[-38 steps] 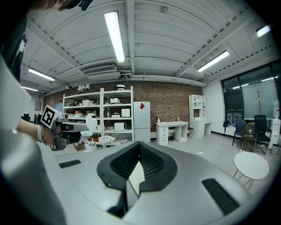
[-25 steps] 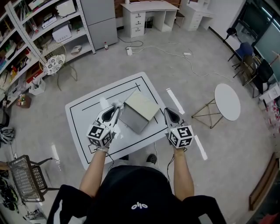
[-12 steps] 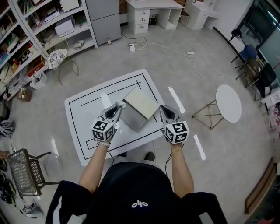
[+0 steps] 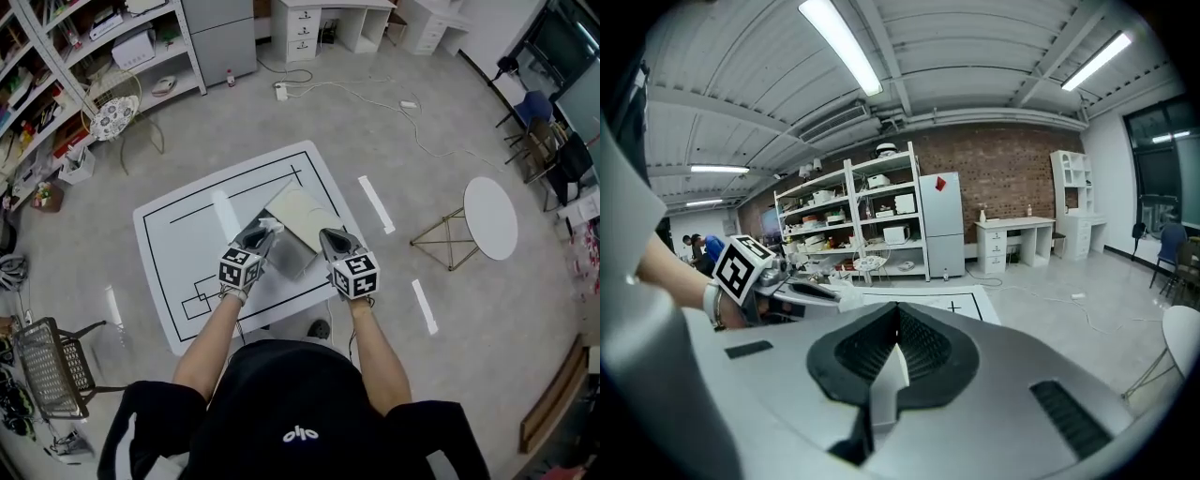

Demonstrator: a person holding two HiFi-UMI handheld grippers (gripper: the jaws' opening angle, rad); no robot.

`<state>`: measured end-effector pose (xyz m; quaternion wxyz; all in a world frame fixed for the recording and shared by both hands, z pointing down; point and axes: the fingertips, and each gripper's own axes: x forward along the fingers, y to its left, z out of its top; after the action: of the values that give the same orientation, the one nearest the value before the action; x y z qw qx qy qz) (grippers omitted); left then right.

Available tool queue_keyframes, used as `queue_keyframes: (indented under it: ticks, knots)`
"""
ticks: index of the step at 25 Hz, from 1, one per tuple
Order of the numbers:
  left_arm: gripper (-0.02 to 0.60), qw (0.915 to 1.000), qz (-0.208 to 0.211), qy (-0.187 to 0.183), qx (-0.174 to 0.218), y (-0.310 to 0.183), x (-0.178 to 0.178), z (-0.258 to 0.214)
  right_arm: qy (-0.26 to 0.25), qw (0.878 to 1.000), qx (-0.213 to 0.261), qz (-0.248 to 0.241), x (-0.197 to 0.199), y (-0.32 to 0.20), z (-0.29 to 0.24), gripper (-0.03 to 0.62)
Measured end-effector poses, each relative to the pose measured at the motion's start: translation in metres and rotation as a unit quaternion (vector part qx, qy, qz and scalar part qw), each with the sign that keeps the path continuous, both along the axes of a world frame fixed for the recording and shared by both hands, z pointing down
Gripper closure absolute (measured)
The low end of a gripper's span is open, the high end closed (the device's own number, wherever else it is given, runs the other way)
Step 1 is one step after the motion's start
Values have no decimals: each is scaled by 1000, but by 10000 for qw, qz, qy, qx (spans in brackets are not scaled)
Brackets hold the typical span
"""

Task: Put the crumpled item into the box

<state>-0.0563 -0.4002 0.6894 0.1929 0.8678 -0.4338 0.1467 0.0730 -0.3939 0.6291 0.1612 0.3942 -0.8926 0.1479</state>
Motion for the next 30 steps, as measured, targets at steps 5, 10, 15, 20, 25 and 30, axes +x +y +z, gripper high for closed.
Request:
queue_keyframes:
  ticks: [5,10,15,20,25,30]
  knots:
    - [535,9984,184,-200,-491,-11,9,47,51,9996,-259,-86,-16,-8,24,585]
    - [534,9919,423,-625,-1018,-15,17,92,110,9990,-421,-99,-18,-15,36,585]
    - [534,9842,648,-909,-1373,-18,21,122,155,9984,-534,-31,-13,-20,46,585]
    - [534,9791,755,-1254,-1411,-26,25,137,167,9977,-655,51,-5,-21,53,585]
    - [529,9733,680,-1541,-1560,-27,22,141,139,9973,-721,98,-3,-19,55,585]
    - [455,9725,660,-1638,-1520,-26,27,142,101,9972,-732,64,-3,-16,53,585]
